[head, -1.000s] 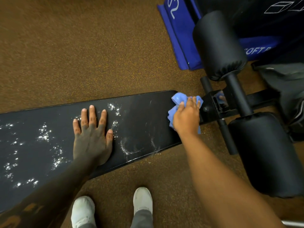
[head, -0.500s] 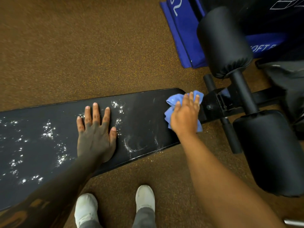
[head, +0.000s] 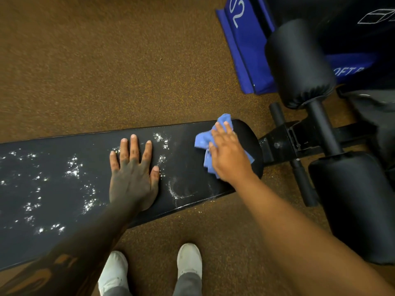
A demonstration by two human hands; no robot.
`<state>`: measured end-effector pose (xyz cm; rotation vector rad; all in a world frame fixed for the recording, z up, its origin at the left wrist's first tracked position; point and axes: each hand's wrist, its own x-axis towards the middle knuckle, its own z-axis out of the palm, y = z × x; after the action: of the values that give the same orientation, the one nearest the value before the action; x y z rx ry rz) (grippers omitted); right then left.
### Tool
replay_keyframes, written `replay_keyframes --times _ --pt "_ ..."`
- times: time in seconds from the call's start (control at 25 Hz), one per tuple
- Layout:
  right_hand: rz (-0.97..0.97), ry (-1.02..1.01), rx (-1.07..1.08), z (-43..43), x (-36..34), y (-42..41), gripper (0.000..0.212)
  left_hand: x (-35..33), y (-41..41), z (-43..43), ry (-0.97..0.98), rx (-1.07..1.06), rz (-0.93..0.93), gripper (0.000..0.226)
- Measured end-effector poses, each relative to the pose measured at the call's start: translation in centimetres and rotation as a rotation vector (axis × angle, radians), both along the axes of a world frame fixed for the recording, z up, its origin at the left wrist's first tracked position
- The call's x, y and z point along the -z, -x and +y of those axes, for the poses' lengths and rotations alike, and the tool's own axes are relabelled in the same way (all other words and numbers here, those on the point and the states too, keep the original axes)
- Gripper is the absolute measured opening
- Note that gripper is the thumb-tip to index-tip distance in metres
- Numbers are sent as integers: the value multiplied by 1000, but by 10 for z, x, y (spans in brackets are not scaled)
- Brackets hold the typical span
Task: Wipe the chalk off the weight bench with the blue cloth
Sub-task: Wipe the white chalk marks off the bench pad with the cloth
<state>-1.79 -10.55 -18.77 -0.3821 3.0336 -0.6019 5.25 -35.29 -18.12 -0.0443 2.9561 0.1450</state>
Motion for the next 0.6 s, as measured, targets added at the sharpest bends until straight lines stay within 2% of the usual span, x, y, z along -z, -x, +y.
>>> replay_keyframes --times 0.08,0.16,0.28,0.4,0.44,0.6 --pt "-64 -25 163 -22 1 33 48 0 1 1 0 -1 -3 68" --pt "-92 -14 136 -61 0 45 47 0 1 2 2 0 -2 68" --pt "-60 51 -143 -95 -4 11 47 0 1 2 -16 -12 5 70" --pt "-19 19 -414 -56 -7 -24 49 1 0 -1 -41 -11 1 70" --pt "11 28 -385 -39 -6 -23 49 1 -1 -1 -43 -10 1 70" --pt "-67 16 87 -46 0 30 50 0 -1 -1 -29 -4 0 69"
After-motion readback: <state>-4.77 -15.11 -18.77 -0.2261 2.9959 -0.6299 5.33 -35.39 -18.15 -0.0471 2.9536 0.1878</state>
